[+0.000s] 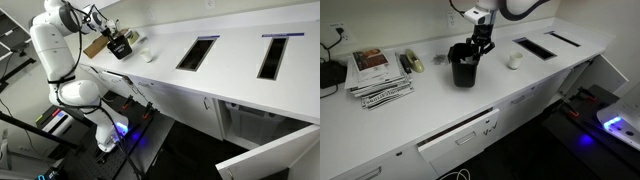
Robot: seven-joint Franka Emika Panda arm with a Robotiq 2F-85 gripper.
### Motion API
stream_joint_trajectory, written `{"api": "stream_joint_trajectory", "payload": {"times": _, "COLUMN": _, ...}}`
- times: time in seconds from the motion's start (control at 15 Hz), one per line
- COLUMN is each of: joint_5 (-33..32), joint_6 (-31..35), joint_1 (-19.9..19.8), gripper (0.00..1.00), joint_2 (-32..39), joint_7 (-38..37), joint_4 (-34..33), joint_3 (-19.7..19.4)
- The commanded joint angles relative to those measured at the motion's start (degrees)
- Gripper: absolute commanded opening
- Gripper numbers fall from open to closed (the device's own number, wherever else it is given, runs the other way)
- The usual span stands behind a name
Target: Move the waste basket to the left side of the desk
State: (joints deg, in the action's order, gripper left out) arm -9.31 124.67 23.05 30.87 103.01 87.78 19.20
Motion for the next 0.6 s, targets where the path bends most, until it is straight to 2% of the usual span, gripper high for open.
{"api": "stream_joint_trajectory", "payload": {"times": 0.0, "joint_5": -0.4, "joint_6": -3.5, "joint_1": 0.6, "gripper": 0.02, "joint_2": 3.3, "joint_7": 1.3, "joint_4": -5.4, "joint_3": 0.7}}
{"api": "stream_joint_trajectory", "payload": {"times": 0.53, "joint_5": -2.0, "joint_6": -3.6, "joint_1": 1.4, "gripper": 0.02, "joint_2": 5.6, "joint_7": 1.7, "joint_4": -6.3, "joint_3": 0.6}}
